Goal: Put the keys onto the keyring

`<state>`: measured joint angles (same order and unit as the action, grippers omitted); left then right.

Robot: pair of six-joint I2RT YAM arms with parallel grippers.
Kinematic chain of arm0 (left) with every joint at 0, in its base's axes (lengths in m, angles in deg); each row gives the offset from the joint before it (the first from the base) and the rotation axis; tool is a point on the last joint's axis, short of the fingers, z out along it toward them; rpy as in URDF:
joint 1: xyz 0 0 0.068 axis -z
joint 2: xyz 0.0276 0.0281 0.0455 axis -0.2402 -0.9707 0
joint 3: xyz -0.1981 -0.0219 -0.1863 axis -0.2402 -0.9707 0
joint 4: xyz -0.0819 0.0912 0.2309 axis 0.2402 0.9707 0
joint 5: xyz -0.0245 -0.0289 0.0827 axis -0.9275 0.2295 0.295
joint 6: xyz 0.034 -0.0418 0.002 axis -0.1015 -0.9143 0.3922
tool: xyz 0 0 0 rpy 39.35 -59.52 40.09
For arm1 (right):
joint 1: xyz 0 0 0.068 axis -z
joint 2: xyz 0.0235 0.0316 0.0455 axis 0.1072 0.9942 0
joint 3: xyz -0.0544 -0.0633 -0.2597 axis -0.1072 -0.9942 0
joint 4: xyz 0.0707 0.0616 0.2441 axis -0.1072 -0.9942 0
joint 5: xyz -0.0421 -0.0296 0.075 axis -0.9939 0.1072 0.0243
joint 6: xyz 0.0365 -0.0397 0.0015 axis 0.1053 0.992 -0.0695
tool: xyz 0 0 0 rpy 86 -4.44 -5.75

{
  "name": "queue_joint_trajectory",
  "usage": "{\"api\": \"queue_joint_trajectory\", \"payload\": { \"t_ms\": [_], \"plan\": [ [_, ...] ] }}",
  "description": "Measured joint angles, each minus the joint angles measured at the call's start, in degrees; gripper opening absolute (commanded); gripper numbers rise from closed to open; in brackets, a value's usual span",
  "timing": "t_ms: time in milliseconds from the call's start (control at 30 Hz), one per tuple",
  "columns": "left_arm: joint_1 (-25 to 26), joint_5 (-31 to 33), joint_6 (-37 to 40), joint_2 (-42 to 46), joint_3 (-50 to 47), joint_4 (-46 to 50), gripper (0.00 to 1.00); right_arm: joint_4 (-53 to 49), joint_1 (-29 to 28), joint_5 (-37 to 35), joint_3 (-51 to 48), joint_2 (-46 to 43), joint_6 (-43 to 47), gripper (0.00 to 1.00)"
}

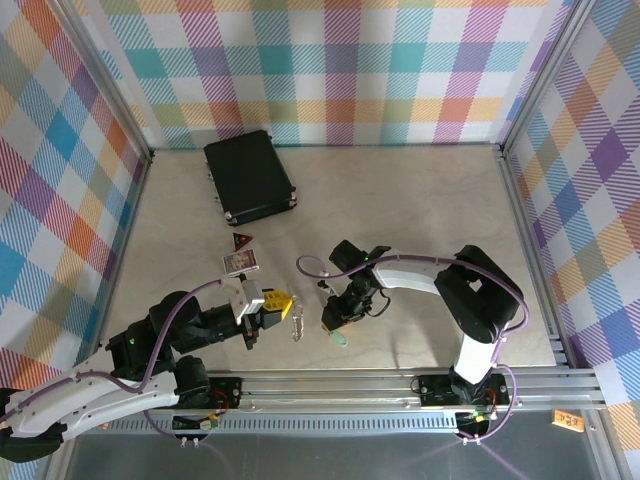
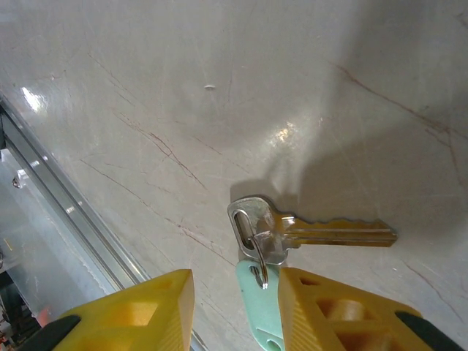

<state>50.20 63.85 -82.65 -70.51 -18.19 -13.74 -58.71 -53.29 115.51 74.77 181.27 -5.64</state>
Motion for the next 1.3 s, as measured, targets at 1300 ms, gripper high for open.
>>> {"api": "queue_joint_trajectory", "payload": {
  "t_ms": [1300],
  "plan": [
    [0.0,-0.11,-0.22,0.0,0.0,-0.02,0.0,2.14,0.0,1.2,0.0,1.88,0.42,0.15]
  ]
}}
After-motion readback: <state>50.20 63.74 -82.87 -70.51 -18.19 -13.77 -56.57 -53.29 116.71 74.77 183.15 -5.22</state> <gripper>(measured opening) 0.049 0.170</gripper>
